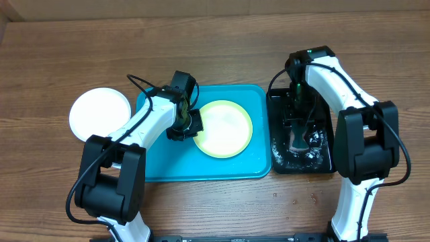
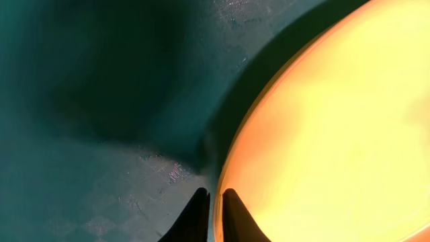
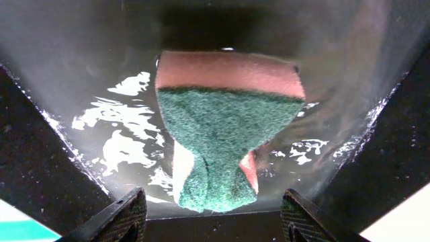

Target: Clean dirty plates on tray and stack at the side

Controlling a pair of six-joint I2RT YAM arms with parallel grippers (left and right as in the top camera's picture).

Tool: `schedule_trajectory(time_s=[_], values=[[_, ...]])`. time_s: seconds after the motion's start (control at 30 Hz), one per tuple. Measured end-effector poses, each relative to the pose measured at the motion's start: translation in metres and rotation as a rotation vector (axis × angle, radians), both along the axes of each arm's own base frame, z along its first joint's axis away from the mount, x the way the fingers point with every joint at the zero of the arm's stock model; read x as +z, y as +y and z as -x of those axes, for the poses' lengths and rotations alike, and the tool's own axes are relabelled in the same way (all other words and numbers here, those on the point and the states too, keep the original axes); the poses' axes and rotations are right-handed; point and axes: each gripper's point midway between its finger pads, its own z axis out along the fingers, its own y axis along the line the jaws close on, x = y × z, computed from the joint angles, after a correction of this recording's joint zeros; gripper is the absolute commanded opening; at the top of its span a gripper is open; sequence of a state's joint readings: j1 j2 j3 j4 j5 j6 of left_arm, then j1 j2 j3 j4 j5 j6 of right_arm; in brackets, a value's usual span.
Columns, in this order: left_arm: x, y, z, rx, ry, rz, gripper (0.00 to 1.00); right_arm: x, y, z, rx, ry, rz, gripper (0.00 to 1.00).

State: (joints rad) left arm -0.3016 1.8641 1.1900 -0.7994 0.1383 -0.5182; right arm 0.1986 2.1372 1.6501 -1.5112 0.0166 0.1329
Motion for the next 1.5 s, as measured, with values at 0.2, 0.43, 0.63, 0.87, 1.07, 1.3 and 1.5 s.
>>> schedule_trajectory(time_s=[0.2, 0.43, 0.63, 0.87, 1.07, 1.3, 1.5], values=[[0.000, 0.001, 0.000, 0.002, 0.000, -0.004, 0.20, 0.020, -0.019, -0.029, -0.073, -0.085, -0.015, 0.66], [0.000, 0.001, 0.001, 0.002, 0.005, -0.005, 0.21, 0.043, -0.077, -0.074, -0.255, -0.257, -0.017, 0.99], [-0.002, 0.002, 0.003, 0.002, 0.007, -0.006, 0.21, 0.043, -0.144, -0.072, -0.428, -0.282, 0.008, 1.00], [-0.014, 0.001, 0.003, 0.004, -0.016, 0.006, 0.04, 0.042, -0.191, -0.078, -0.532, -0.359, 0.032, 1.00], [-0.012, -0.002, 0.001, 0.002, -0.028, 0.022, 0.04, 0.043, -0.211, -0.098, -0.556, -0.461, 0.045, 1.00], [0.011, 0.012, -0.013, 0.042, -0.011, 0.010, 0.04, 0.046, -0.219, -0.119, -0.553, -0.556, 0.052, 1.00], [0.071, 0.026, -0.067, 0.093, -0.147, 0.024, 0.04, 0.046, -0.220, -0.123, -0.553, -0.571, 0.053, 1.00]])
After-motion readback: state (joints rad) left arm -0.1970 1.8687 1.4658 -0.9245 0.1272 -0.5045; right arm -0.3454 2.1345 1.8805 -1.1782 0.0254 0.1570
